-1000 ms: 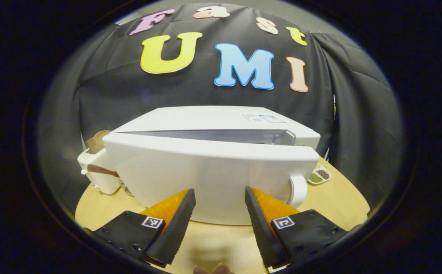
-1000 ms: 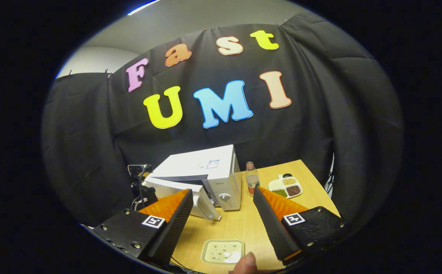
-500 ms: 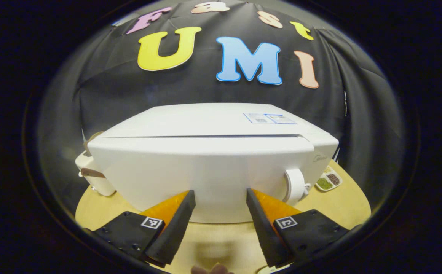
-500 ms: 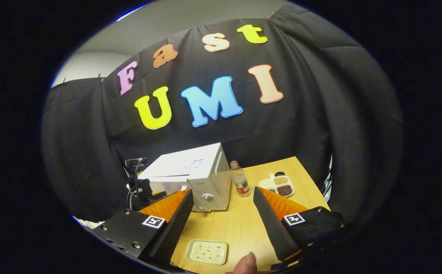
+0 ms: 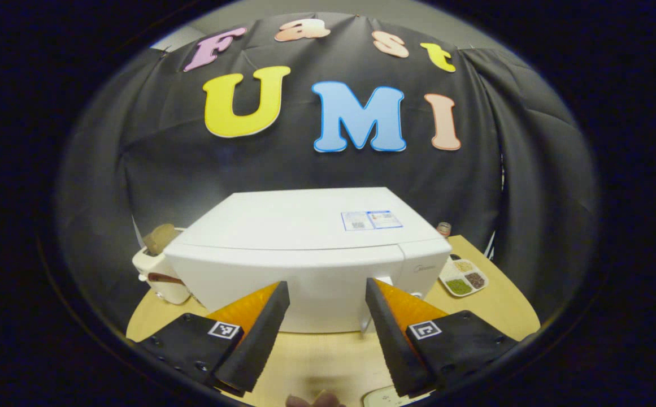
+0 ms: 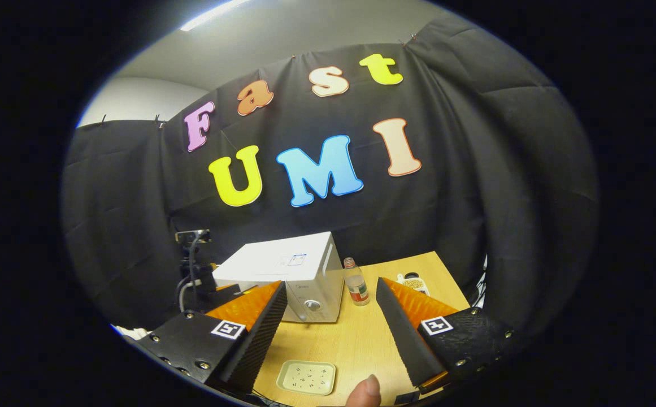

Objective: Open the microwave oven with the left hand, put the food in, and close the microwave oven.

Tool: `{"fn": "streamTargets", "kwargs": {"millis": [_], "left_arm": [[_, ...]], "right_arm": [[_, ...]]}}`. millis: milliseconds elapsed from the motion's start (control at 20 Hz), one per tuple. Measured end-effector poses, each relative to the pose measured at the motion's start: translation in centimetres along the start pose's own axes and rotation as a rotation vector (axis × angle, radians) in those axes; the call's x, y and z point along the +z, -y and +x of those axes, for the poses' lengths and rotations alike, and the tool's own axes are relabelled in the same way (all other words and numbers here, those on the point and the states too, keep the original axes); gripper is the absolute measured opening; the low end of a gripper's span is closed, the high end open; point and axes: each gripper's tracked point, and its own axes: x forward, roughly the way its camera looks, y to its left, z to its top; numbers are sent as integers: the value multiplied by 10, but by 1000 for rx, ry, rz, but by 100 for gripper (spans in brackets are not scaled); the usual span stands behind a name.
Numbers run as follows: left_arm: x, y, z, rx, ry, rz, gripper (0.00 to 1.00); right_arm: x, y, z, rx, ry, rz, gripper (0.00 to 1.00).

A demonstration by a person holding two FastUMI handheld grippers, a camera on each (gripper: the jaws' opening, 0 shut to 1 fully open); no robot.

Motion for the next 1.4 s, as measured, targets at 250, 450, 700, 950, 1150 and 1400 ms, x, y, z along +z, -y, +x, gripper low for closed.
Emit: {"fn": "streamTargets", "kwargs": {"millis": [250, 450, 700, 950, 1150, 1400], "left_arm": [[104, -25, -155, 19, 176, -27, 95], [154, -43, -250, -49, 277, -204, 93], [189, -61, -326, -98, 357, -275, 99], [246, -51, -389, -101, 489, -245, 88], [273, -36, -412, -80, 599, -183, 88], [291, -3, -399, -113, 599, -187, 89]], "right_arm": [[50, -2, -18, -166, 54, -63, 97], [118, -40, -58, -234, 257, -138, 97], [141, -84, -96, -222, 294, -236, 97], [162, -93, -117, -155, 348, -281, 96], [181, -58, -130, -164, 362, -243, 96], [193, -42, -121, -140, 342, -198, 96]]}}
